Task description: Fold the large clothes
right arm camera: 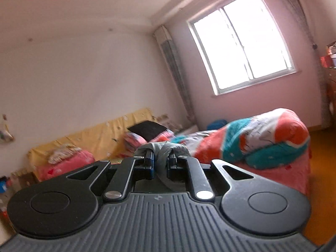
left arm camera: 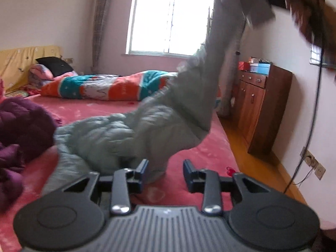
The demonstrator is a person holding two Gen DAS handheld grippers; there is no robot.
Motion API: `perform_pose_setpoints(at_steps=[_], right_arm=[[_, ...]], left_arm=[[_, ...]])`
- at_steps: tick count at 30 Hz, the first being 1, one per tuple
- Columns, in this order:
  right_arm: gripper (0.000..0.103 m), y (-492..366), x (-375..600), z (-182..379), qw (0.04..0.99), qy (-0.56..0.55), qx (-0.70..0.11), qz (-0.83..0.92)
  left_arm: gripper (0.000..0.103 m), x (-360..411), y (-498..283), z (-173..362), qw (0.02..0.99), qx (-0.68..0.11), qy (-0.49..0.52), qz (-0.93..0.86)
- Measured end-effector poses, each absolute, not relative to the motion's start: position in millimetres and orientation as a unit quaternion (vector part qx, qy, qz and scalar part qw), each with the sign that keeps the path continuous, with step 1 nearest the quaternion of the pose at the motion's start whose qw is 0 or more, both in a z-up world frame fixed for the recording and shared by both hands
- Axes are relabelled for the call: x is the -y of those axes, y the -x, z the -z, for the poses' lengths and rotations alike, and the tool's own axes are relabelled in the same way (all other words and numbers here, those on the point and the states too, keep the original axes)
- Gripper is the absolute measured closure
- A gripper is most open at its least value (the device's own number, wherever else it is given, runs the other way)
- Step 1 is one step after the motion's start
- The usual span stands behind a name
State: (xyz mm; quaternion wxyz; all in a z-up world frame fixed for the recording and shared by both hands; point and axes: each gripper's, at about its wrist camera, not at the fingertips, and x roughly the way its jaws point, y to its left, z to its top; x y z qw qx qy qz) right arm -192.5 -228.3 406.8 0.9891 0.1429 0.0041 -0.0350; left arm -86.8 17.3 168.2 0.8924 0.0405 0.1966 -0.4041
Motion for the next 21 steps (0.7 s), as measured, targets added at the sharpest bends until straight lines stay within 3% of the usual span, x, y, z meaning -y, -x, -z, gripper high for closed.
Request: perform_pose_setpoints(at_steps=[3,10,15,19,21], right_arm=[[0.091,199,225,-412,0.991,-0.135,0.006,0.02],[0.091,194,225,-416,0.99,-0.136,0.03,-0.02],[0.091,195,218,-415,0.993,-0.104,0.04,-0.033],[0.091,201,220,-412,0.993,-0.104,0.041,-0.036],[0.091,201,223,-408,0.993,-0.104,0.042,-0.034]], left_arm=[[0.06,11,90,-147,0.891,-0.181,-0.049,0.413],[0.06,64,98,-115,0.89,-0.189,-0.035,0.414],[0.057,49,91,-118,0.866,-0.194,0.142,0.439],[0.052,43,83,-124,0.848,-0.2,0.191,0.452],[0.041,35,79,-128,0.827,-0.207,0.241,0.464]])
